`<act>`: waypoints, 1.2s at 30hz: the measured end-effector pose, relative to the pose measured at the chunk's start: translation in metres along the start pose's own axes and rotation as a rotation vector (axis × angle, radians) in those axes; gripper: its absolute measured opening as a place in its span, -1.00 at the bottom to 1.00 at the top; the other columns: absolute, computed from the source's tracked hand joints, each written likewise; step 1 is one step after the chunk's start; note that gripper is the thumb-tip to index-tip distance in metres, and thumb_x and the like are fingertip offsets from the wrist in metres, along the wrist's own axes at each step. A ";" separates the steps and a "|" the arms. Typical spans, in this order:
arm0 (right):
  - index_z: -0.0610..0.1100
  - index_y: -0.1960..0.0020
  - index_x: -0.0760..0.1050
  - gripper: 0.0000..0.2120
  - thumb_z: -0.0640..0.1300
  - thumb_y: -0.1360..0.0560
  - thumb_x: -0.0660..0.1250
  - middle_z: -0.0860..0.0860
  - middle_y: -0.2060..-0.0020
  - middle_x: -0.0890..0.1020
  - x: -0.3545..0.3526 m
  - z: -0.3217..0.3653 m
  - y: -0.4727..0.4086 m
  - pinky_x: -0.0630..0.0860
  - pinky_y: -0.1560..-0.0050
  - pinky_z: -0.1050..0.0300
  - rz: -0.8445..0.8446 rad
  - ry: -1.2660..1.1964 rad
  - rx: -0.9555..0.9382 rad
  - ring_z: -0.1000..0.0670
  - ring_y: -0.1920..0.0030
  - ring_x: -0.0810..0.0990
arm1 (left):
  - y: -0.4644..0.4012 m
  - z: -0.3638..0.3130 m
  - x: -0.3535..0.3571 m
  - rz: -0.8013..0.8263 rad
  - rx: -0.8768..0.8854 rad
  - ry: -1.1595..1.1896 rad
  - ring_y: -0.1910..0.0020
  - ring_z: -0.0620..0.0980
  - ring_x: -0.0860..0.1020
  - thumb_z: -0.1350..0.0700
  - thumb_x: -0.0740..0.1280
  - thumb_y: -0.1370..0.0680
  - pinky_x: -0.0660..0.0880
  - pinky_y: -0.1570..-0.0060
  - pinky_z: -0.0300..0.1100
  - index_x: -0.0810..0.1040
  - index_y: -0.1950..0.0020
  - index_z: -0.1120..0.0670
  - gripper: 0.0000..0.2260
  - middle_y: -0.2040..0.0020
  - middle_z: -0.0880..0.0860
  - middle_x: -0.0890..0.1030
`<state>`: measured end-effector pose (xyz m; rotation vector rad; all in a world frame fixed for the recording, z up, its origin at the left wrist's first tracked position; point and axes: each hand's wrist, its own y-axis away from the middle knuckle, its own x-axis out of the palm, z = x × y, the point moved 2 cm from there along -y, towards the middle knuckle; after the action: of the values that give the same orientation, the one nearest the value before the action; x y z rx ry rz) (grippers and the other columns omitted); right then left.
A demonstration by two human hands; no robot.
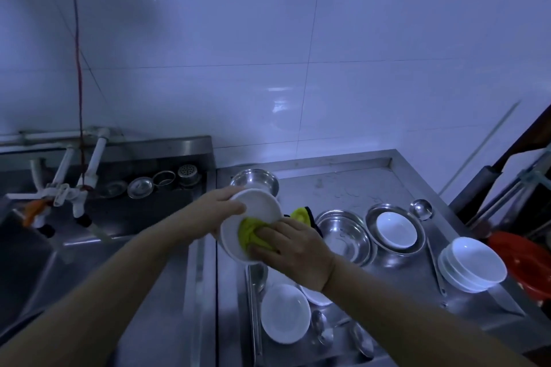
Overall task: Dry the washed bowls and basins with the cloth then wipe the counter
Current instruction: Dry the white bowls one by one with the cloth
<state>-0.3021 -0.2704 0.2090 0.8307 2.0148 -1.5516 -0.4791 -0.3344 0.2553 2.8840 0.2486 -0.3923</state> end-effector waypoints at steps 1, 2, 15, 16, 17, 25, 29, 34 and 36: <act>-0.07 0.10 0.67 -0.91 -0.19 -0.51 0.39 -0.07 0.15 0.69 0.003 0.004 -0.002 0.55 0.17 0.06 -0.009 0.025 0.073 -0.07 0.26 0.62 | 0.001 0.001 0.003 -0.040 -0.001 0.066 0.21 -0.10 0.60 0.04 0.30 -0.33 0.51 0.44 -0.26 0.55 0.05 -0.30 -0.71 0.06 0.00 0.58; -0.08 0.08 0.67 -0.89 -0.20 -0.53 0.36 -0.07 0.14 0.69 0.004 0.008 -0.007 0.54 0.22 0.07 -0.028 0.056 0.159 -0.07 0.28 0.61 | 0.002 0.006 0.010 -0.111 0.023 0.127 0.17 -0.07 0.60 0.06 0.34 -0.36 0.52 0.40 -0.26 0.52 0.00 -0.26 -0.72 0.02 0.02 0.57; -0.09 -0.07 0.64 -0.82 -0.19 -0.51 0.32 -0.10 -0.05 0.66 -0.020 -0.010 -0.028 0.51 -0.09 0.02 0.189 -0.084 0.101 -0.12 0.02 0.62 | 0.015 0.000 0.012 -0.336 0.361 0.068 -0.02 -0.30 0.49 -0.07 0.18 -0.46 0.43 0.02 -0.37 0.43 -0.11 -0.40 -0.71 -0.05 -0.35 0.52; -0.08 -0.03 0.65 -0.84 -0.21 -0.49 0.35 -0.08 -0.04 0.66 -0.023 -0.017 -0.028 0.50 -0.12 0.03 0.228 -0.060 0.056 -0.12 0.01 0.62 | 0.014 -0.001 0.010 -0.312 0.357 0.062 -0.03 -0.26 0.49 -0.10 0.18 -0.44 0.43 -0.02 -0.29 0.44 -0.10 -0.40 -0.72 -0.05 -0.33 0.53; -0.08 -0.01 0.65 -0.85 -0.22 -0.48 0.38 -0.07 -0.04 0.66 -0.025 -0.023 -0.031 0.49 -0.12 0.04 0.261 -0.026 0.032 -0.11 0.01 0.62 | 0.013 -0.003 0.008 -0.286 0.347 0.065 -0.04 -0.20 0.50 -0.10 0.18 -0.43 0.44 -0.05 -0.21 0.46 -0.09 -0.39 -0.72 -0.04 -0.30 0.54; -0.17 -0.19 0.56 -0.64 -0.21 -0.39 0.38 -0.10 -0.10 0.61 -0.026 -0.016 -0.068 0.45 -0.15 0.03 0.266 0.056 0.348 -0.12 -0.11 0.58 | 0.012 -0.013 0.012 -0.199 0.344 0.120 -0.12 -0.09 0.51 -0.10 0.12 -0.55 0.50 -0.04 -0.19 0.46 -0.19 -0.22 -0.75 -0.12 -0.16 0.54; -0.15 -0.23 0.55 -0.59 -0.25 -0.39 0.25 -0.09 -0.32 0.51 -0.027 -0.006 -0.078 0.39 -0.26 -0.04 0.325 -0.132 0.364 -0.11 -0.31 0.48 | 0.011 -0.014 0.009 -0.242 0.344 0.194 -0.20 -0.06 0.48 -0.07 0.13 -0.54 0.41 -0.20 -0.15 0.43 -0.28 -0.06 -0.66 -0.19 -0.02 0.52; -0.08 -0.26 0.54 -0.49 -0.30 -0.33 0.25 -0.02 -0.27 0.56 -0.025 0.002 -0.057 0.43 -0.23 -0.02 0.340 -0.182 0.183 -0.06 -0.26 0.51 | 0.005 -0.015 -0.005 -0.208 0.340 0.182 -0.10 -0.02 0.50 -0.07 0.15 -0.51 0.48 -0.02 -0.16 0.48 -0.18 -0.15 -0.72 -0.13 -0.05 0.53; -0.04 -0.18 0.59 -0.60 -0.33 -0.40 0.31 -0.01 -0.19 0.61 -0.027 -0.006 -0.049 0.47 -0.21 -0.01 0.311 -0.110 0.049 -0.07 -0.18 0.57 | 0.003 -0.014 -0.012 -0.128 0.297 0.109 -0.03 0.01 0.54 -0.08 0.17 -0.49 0.51 0.08 -0.14 0.51 -0.11 -0.24 -0.76 -0.08 -0.04 0.56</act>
<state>-0.3176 -0.2783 0.2621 1.0008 1.6838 -1.4390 -0.4862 -0.3353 0.2719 3.1974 0.4281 -0.3170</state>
